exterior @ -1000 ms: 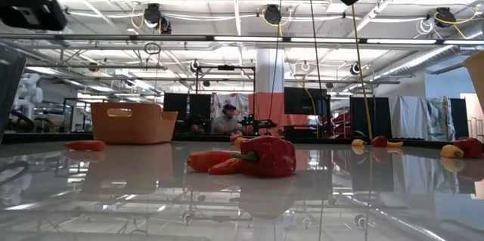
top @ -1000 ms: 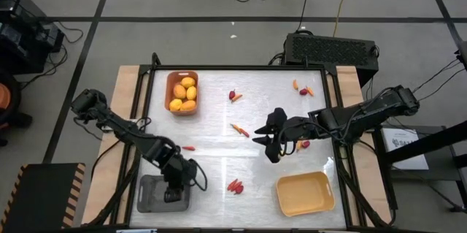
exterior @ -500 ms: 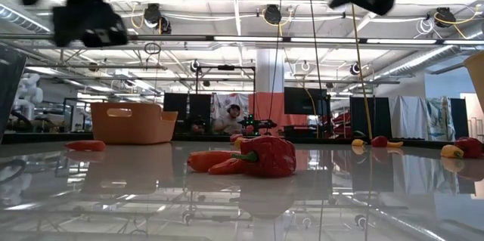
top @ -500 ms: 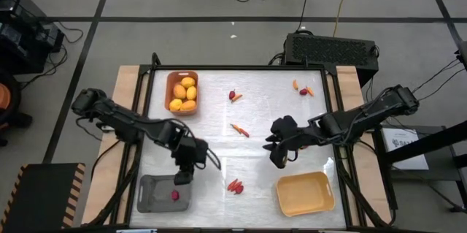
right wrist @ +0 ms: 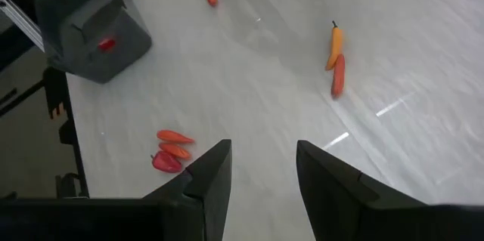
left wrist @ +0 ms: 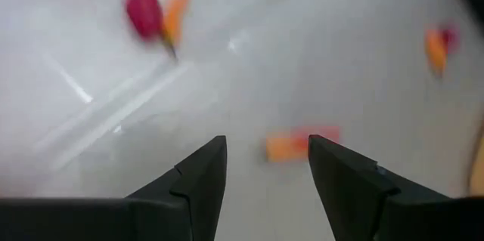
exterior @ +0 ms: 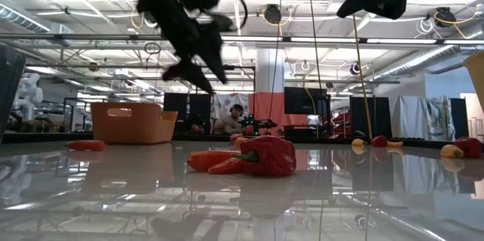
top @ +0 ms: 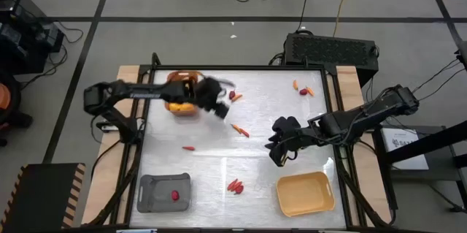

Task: Sort produce into baskets
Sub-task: Put the red bell pepper into the black bin

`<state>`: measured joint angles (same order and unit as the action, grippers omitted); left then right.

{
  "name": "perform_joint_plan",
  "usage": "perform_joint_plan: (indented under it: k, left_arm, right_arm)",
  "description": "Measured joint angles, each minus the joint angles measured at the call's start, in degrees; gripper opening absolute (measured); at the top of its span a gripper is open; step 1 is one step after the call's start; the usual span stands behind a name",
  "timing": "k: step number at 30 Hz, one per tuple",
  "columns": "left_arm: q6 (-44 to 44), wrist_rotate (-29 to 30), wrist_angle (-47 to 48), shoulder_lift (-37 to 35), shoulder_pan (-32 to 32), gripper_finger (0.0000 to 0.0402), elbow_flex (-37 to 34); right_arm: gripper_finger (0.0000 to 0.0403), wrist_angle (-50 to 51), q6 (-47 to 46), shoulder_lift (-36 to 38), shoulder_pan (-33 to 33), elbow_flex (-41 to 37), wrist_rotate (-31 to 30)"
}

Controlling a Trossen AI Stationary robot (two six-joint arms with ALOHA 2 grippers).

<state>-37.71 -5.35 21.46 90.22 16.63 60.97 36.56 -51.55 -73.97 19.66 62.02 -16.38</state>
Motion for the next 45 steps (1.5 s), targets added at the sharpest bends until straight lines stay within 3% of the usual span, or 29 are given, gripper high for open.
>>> perform_joint_plan:
  k: [6, 9, 14, 18, 23, 45]
  left_arm:
    - [2.2, -0.3, -2.2, 9.2, 7.7, 0.0193, 5.4]
    - [4.7, 0.2, -1.1, 14.1, 8.5, 0.0193, 10.7]
    - [8.1, 5.8, 5.3, 21.9, 8.5, 0.0193, 20.0]
    - [8.2, 6.7, 6.8, 25.7, 8.6, 0.0193, 22.5]
    - [8.2, 9.9, 6.5, 27.9, 8.5, 0.0193, 22.8]
    - [8.6, 12.1, 5.9, 28.5, 8.5, 0.0193, 22.8]
  right_arm:
    - [0.0141, -1.3, -1.8, 0.0, 0.0, 0.0, 0.0]
    - [0.0141, -1.8, -1.8, 0.0, 0.0, 0.0, 0.0]
    - [0.0141, -1.9, -3.2, 0.0, 0.0, 0.0, 0.1]
    - [0.0141, -2.1, -3.7, 0.0, 0.6, 0.0, 0.2]
    - [0.0141, -2.0, -4.4, 0.0, 2.2, 0.0, 0.2]
    - [0.0141, -2.0, -4.9, 0.0, 3.3, 0.0, 0.2]
